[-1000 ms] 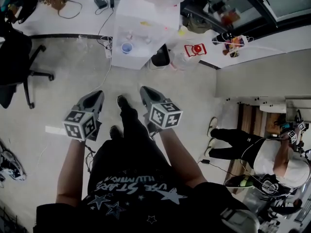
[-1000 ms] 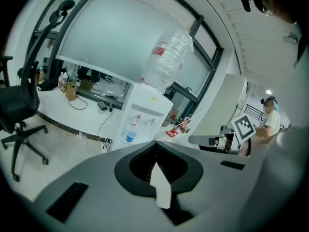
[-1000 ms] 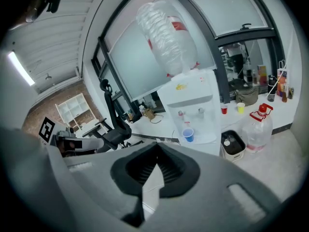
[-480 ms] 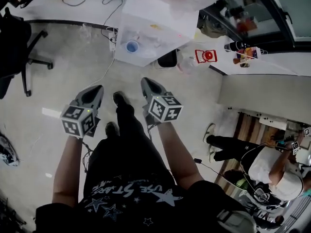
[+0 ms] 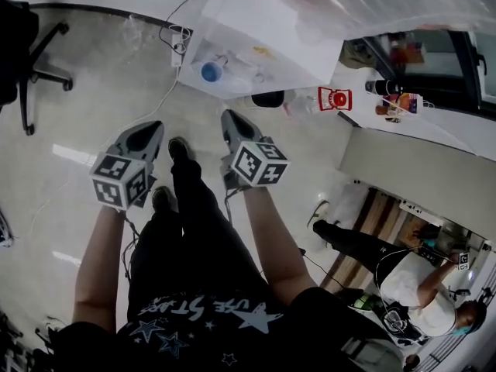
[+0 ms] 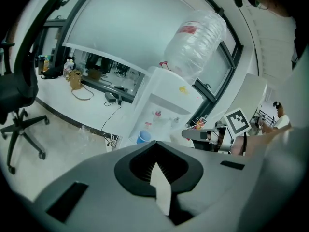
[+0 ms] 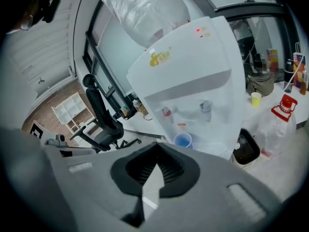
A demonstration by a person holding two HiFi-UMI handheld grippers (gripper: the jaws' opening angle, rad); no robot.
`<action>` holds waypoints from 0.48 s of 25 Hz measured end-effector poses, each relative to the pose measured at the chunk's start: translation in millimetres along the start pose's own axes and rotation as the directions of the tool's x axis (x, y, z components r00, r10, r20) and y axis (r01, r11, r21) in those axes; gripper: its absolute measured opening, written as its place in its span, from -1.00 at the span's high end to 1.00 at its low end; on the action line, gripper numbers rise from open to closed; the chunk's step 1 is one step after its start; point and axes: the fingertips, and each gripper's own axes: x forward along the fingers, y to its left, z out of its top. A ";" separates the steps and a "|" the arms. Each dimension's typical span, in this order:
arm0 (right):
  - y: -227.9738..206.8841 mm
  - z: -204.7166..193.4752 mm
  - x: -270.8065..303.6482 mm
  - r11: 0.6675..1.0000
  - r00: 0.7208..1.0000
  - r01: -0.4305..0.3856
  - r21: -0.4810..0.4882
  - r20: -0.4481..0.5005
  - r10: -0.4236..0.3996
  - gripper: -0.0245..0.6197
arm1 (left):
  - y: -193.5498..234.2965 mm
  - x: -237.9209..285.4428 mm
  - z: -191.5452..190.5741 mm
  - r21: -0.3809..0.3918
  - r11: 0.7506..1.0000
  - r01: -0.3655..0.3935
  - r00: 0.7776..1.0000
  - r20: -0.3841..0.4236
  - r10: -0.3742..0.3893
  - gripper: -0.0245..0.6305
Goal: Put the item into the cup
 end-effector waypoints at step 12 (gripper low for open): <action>-28.5 7.7 76.2 0.999 1.000 -0.021 0.038 0.007 0.021 0.92 | 43.9 58.0 0.5 -0.054 0.998 -0.026 1.000 0.001 0.026 0.91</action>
